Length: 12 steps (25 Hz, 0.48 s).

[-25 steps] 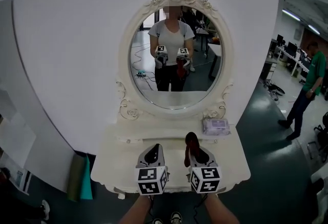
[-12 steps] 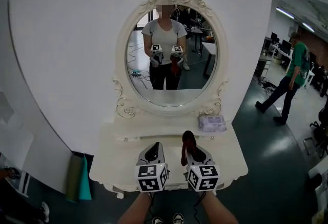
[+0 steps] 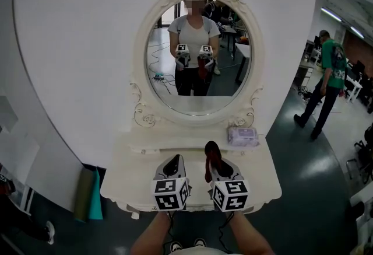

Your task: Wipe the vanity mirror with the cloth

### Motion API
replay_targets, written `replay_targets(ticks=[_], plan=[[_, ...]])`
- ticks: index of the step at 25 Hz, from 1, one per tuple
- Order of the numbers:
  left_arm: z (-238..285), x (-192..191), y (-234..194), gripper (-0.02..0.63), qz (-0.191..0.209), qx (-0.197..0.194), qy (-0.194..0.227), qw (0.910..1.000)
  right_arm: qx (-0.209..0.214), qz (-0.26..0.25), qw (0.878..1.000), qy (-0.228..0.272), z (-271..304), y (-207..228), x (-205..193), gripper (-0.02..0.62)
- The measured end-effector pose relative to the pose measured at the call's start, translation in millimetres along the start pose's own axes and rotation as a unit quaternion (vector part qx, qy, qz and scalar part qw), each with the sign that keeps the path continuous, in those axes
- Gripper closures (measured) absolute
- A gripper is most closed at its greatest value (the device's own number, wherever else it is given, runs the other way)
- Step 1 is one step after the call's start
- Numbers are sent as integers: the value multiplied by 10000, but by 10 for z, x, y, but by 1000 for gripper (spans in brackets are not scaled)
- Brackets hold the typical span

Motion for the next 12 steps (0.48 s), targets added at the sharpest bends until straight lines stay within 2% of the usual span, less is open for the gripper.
replay_targets(ticks=[12], plan=[[81,-8,74,600,14,-6,-17,10000,-1,61,10000,8,-37,119,-5,538]])
Point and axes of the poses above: the fingertips, and each gripper's own axes: z forward along the fingers, y to its right, x out of its top, the point moved 3 cm from there along -z, backward along the fingers, and after that the axes turned 6 degrees about z, right-handed, at the moved point
